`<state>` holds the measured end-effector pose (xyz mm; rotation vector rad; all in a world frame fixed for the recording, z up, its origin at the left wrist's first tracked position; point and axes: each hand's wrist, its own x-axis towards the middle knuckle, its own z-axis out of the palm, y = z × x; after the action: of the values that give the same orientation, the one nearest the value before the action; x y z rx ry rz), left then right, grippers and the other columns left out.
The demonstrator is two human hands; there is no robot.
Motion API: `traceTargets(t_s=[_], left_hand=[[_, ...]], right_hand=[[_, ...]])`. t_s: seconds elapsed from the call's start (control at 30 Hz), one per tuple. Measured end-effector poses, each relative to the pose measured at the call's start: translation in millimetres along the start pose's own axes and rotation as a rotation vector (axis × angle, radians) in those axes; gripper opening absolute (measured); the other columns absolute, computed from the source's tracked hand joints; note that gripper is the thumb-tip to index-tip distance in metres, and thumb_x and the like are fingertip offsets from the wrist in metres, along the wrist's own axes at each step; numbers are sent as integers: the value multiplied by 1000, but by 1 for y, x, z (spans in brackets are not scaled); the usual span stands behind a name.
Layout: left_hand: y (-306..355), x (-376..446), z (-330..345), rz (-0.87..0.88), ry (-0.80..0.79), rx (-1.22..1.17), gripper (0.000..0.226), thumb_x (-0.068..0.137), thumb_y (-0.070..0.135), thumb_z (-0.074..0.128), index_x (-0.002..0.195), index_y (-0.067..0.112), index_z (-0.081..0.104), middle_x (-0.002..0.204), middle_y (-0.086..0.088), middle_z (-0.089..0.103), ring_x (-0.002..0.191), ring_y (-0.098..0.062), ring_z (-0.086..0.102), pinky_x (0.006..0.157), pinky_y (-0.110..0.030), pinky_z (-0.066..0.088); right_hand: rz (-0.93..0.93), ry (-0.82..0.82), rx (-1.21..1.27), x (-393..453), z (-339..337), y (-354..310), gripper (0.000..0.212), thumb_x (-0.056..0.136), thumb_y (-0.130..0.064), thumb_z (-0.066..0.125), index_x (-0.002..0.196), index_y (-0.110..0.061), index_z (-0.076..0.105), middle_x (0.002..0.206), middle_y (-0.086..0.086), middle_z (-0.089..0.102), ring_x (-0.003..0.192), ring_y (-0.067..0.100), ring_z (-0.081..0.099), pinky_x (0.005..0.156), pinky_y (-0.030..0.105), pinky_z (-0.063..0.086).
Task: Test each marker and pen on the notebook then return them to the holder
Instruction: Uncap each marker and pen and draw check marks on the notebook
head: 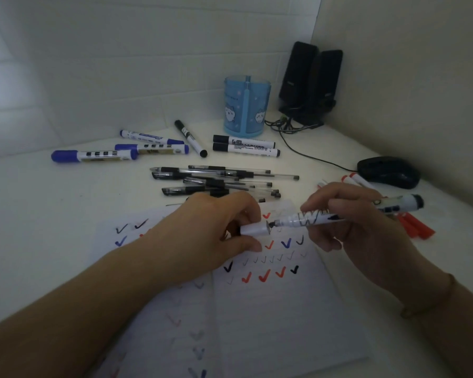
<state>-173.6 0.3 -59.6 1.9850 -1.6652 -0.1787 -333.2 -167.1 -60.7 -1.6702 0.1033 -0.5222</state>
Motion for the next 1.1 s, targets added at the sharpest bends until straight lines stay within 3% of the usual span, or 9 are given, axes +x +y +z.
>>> traceTargets(t_s=[0.1, 0.2, 0.4, 0.5, 0.67, 0.9, 1.0, 1.1], left_hand=[[3, 0, 0, 8, 34, -24, 27, 76, 47, 67, 93, 43, 48, 81, 25, 62, 79, 2, 60, 68, -7, 47], [2, -2, 0, 23, 85, -60, 23, 76, 47, 65, 93, 41, 50, 79, 21, 64, 80, 0, 60, 75, -11, 47], [-1, -2, -1, 95, 155, -60, 23, 82, 51, 61, 97, 34, 56, 77, 24, 61, 74, -2, 59, 66, -15, 47], [0, -2, 0, 124, 133, -44, 23, 83, 55, 51, 100, 40, 53, 76, 27, 58, 78, 1, 59, 70, -14, 48], [1, -3, 0, 154, 126, -49, 23, 88, 53, 43, 103, 39, 53, 72, 30, 52, 74, 1, 58, 60, -6, 45], [1, -4, 0, 184, 134, -105, 22, 88, 44, 51, 101, 30, 61, 72, 20, 62, 66, 2, 61, 57, -14, 48], [3, -4, -1, 205, 174, -124, 16, 87, 40, 56, 99, 31, 61, 70, 27, 59, 66, 6, 61, 57, -15, 49], [5, -5, -2, 193, 200, -177, 14, 86, 41, 57, 97, 34, 60, 71, 16, 66, 63, 0, 62, 54, -24, 51]], right_hand=[[11, 7, 19, -1, -3, 2, 23, 71, -29, 52, 77, -16, 70, 56, -1, 61, 45, 19, 46, 45, 22, 34], [27, 1, 3, -1, 0, 1, 17, 68, -28, 56, 77, -20, 69, 59, 2, 63, 44, 16, 49, 43, 20, 36], [20, 15, 24, -1, 0, -2, 17, 69, -27, 62, 80, -15, 68, 68, 7, 69, 47, 19, 54, 43, 19, 39], [18, -16, 25, -2, 2, -4, 28, 66, -39, 76, 82, -18, 70, 74, 9, 71, 49, 22, 57, 44, 20, 40], [29, -45, -19, -3, 9, -6, 39, 71, -50, 72, 89, -16, 71, 82, 10, 73, 49, 23, 62, 42, 21, 40], [34, -35, -84, -5, 17, -6, 38, 68, -56, 71, 88, -24, 72, 76, 0, 74, 49, 24, 66, 41, 20, 42], [15, -27, -26, -6, 17, -5, 32, 71, -52, 72, 90, -26, 72, 81, 6, 74, 51, 31, 66, 41, 22, 42], [7, -8, -13, -6, 19, -3, 32, 72, -50, 72, 91, -25, 72, 79, 8, 73, 51, 32, 66, 42, 21, 42]])
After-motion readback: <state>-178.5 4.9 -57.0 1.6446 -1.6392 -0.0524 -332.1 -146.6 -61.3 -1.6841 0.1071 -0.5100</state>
